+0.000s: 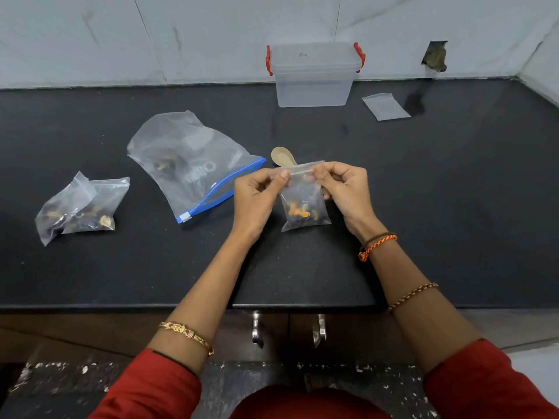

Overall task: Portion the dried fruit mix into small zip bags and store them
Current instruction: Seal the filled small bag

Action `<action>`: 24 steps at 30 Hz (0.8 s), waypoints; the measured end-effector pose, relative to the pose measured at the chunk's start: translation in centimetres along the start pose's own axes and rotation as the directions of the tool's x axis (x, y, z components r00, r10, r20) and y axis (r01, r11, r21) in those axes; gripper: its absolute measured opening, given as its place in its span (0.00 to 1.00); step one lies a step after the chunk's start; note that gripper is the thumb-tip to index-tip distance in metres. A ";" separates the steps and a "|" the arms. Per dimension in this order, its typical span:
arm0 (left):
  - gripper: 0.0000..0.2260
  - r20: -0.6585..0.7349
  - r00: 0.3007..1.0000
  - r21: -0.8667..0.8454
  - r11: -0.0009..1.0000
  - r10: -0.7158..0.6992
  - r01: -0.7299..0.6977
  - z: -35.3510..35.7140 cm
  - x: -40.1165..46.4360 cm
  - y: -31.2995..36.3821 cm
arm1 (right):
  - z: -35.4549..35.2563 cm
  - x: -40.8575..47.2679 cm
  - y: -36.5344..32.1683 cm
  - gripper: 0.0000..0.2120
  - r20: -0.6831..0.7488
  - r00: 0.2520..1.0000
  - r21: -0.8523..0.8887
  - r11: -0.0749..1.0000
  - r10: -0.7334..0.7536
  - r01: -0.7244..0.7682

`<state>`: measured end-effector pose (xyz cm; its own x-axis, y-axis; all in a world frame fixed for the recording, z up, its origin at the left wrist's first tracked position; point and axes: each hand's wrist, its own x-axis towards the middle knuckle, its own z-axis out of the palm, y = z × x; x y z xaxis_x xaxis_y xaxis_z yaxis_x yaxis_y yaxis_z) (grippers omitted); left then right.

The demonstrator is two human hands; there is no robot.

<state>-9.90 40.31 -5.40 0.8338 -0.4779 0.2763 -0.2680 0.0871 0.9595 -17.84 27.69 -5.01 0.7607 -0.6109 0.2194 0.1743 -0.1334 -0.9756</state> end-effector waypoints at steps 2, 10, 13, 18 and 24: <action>0.07 -0.009 1.000 0.011 1.000 -0.005 0.005 0.0 0.0 0.0 | 0.0 -0.2 -0.1 0.04 0.027 1.000 0.028 1.000 0.002 -0.002; 0.06 -0.006 1.000 0.047 0.998 0.030 -0.030 -0.5 -0.3 0.3 | 0.5 -0.7 -0.6 0.04 0.086 0.996 0.057 0.998 -0.010 0.005; 0.06 -0.039 0.997 0.025 0.997 0.068 -0.067 -1.7 -0.4 0.9 | 2.0 -0.8 -1.8 0.07 0.102 0.993 0.047 0.997 -0.060 0.056; 0.07 -0.150 0.972 0.090 0.981 0.183 -0.171 -6.4 0.0 3.4 | 7.2 -0.4 -4.4 0.09 0.146 0.979 0.073 0.988 -0.144 0.134; 0.06 -0.220 0.954 0.220 0.963 0.203 -0.154 -15.5 0.2 4.9 | 15.4 -0.5 -5.8 0.07 0.290 0.956 0.084 0.996 -0.046 0.022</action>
<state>-3.57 54.18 0.20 0.8473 -0.2463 0.4706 -0.4929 -0.0345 0.8694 -9.53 40.79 0.58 0.9005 -0.3515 0.2562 0.2434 -0.0808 -0.9666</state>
